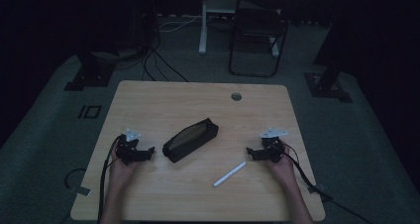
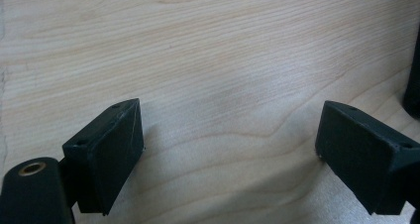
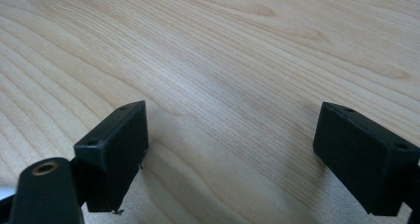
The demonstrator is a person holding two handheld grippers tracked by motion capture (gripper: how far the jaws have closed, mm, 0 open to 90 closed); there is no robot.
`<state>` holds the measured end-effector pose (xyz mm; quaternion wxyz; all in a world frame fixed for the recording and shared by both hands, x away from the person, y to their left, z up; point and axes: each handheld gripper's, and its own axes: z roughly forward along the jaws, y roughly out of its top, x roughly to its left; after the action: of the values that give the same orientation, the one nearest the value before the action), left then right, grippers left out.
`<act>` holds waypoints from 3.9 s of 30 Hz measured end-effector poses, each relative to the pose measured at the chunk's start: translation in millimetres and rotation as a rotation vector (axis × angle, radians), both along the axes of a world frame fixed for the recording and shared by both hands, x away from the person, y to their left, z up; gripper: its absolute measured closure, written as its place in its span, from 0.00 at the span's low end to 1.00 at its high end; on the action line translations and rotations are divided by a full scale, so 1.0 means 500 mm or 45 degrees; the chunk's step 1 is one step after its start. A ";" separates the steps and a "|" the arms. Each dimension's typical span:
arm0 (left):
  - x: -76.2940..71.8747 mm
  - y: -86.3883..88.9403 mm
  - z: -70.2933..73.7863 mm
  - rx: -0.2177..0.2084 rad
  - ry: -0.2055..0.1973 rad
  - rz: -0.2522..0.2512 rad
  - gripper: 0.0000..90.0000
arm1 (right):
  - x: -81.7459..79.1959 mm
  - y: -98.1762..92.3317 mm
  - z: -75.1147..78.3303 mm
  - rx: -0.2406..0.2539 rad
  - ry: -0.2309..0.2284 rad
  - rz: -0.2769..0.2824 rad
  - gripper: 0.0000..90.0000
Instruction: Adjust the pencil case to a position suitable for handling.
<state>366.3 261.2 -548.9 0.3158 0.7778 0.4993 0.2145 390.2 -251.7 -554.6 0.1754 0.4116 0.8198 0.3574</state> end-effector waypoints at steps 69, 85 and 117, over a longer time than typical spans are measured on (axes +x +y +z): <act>-0.089 -0.101 0.154 -0.201 -0.167 -0.057 0.37 | -0.002 0.000 0.000 0.000 0.003 -0.010 0.15; -0.059 -0.149 0.111 -0.141 -0.085 -0.100 0.55 | -0.002 0.000 0.000 0.000 0.002 -0.010 0.15; -0.047 -0.242 0.087 -0.113 -0.064 -0.486 0.75 | -0.002 0.000 0.000 -0.001 0.002 -0.010 0.15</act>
<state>343.1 140.3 -505.4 0.3972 0.8380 0.3437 0.1480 389.2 -251.7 -554.6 0.1762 0.4150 0.8185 0.3561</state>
